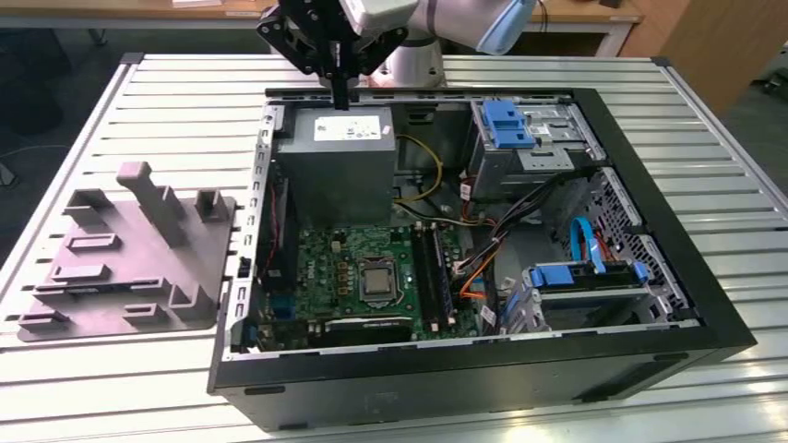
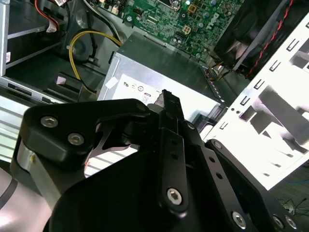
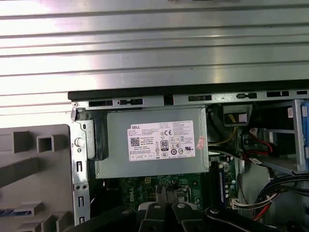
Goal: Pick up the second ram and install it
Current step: 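Reach for the second ram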
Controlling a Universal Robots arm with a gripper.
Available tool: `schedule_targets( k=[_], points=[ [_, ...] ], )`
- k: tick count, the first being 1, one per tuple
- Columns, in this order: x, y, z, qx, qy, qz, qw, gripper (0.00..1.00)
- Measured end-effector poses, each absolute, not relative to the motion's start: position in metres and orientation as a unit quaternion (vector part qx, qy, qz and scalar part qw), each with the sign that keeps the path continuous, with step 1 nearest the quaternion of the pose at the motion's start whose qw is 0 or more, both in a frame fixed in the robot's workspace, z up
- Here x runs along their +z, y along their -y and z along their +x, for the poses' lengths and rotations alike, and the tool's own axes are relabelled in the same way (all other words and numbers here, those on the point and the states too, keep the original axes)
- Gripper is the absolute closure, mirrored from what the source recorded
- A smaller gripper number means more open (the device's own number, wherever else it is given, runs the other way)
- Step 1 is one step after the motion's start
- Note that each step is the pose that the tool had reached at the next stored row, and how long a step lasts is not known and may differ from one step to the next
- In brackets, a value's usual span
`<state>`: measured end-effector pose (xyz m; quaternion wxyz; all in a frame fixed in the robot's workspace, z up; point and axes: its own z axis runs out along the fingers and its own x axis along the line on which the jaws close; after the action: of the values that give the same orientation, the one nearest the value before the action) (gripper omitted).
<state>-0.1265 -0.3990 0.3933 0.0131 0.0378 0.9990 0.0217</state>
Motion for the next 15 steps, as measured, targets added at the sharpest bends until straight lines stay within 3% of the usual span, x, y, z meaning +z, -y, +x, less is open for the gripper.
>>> schedule_targets(
  k=[15],
  points=[
    [0.393, 0.399, -0.165, 0.022, -0.999, 0.038, 0.013, 0.9]
  ],
)
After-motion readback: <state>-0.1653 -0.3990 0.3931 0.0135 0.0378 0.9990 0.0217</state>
